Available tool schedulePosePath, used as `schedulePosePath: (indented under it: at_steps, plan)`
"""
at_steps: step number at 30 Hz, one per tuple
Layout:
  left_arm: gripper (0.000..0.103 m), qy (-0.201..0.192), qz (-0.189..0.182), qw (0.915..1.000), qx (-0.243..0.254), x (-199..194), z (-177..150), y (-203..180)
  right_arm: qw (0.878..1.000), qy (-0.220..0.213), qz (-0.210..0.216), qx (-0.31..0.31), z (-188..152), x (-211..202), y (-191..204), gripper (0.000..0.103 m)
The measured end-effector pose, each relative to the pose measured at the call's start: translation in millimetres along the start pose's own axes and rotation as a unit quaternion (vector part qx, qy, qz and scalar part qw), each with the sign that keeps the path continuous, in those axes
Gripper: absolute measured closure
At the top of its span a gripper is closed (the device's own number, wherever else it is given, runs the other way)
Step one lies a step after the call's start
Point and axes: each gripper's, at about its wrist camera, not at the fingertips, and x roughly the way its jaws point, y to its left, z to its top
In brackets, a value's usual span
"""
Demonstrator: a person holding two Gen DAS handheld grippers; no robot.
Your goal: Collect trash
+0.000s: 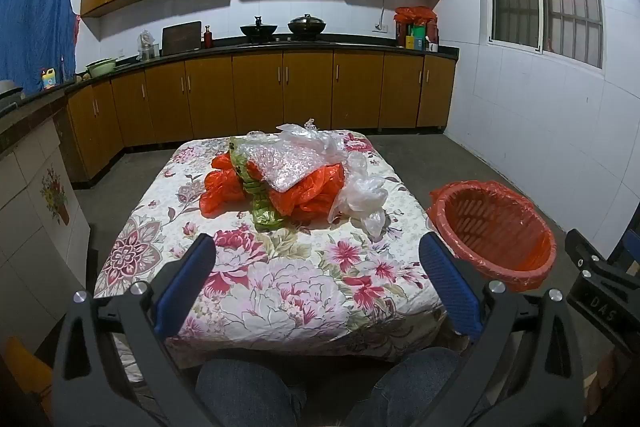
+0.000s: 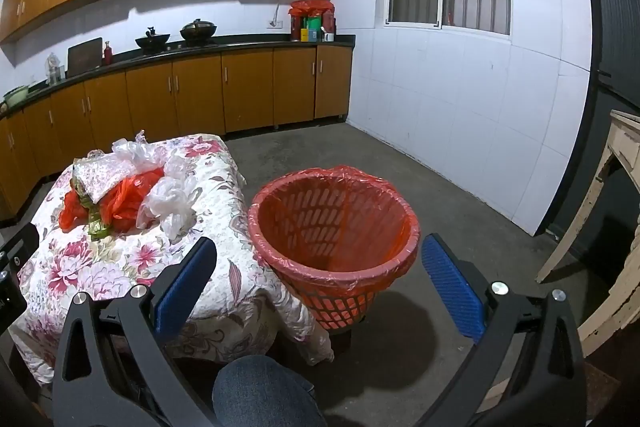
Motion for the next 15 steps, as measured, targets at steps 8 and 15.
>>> schedulePosePath:
  at_steps: [8,15]
  plan:
    - [0.004,0.001,0.000,1.0000,0.000,0.1,0.0,0.0,1.000,0.001,0.001,0.001,-0.3,0.8,0.6,0.002]
    - [0.004,0.001,0.000,1.0000,0.000,-0.1,-0.1,0.0,1.000,0.001,0.001,0.001,-1.0,1.6,1.5,0.002]
